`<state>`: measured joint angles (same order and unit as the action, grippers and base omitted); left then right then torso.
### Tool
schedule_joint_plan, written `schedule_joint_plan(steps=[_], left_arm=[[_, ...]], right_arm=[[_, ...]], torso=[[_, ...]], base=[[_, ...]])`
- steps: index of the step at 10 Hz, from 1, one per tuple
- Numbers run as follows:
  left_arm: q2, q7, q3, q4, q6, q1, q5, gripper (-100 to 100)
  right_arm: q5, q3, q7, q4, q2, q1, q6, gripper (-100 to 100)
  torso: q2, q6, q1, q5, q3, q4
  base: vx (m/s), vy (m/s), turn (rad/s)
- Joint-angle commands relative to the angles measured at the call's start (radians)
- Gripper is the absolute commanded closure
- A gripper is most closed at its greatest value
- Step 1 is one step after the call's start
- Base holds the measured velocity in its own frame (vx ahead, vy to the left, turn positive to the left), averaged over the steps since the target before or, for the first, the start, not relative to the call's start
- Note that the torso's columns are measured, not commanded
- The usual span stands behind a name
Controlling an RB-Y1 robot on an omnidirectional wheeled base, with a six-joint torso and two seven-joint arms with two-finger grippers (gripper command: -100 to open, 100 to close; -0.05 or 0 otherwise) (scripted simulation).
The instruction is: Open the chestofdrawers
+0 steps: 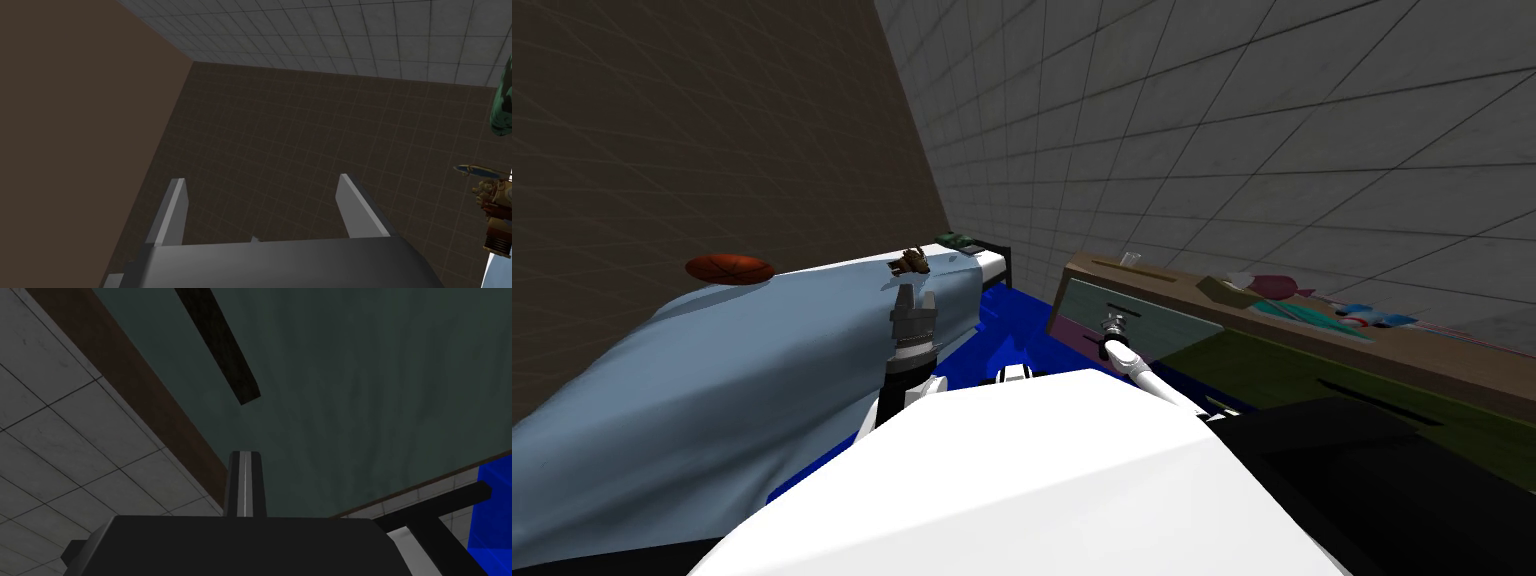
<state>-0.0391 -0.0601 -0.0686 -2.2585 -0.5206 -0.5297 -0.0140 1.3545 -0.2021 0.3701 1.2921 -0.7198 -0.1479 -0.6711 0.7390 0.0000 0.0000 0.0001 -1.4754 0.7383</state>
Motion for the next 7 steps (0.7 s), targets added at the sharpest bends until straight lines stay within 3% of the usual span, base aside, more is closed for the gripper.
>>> schedule_joint_plan(steps=[1, 7], left_arm=[[0.000, 0.000, 0.000, 0.000, 0.000, 0.000, 0.000, 0], [-0.001, 0.000, 0.001, 0.000, 0.000, -0.001, 0.000, 0]], right_arm=[[-0.002, 0.001, -0.001, -0.007, 0.000, 0.003, 0.003, -100], [-0.006, 0.004, -0.001, -0.021, -0.001, 0.011, 0.007, -100]], torso=[[-0.005, 0.000, -0.005, -0.001, -0.003, -0.001], [0.000, 0.000, -0.001, 0.000, 0.000, 0.000]], base=[[0.028, -0.055, 0.036], [0.105, -0.109, 0.031]])
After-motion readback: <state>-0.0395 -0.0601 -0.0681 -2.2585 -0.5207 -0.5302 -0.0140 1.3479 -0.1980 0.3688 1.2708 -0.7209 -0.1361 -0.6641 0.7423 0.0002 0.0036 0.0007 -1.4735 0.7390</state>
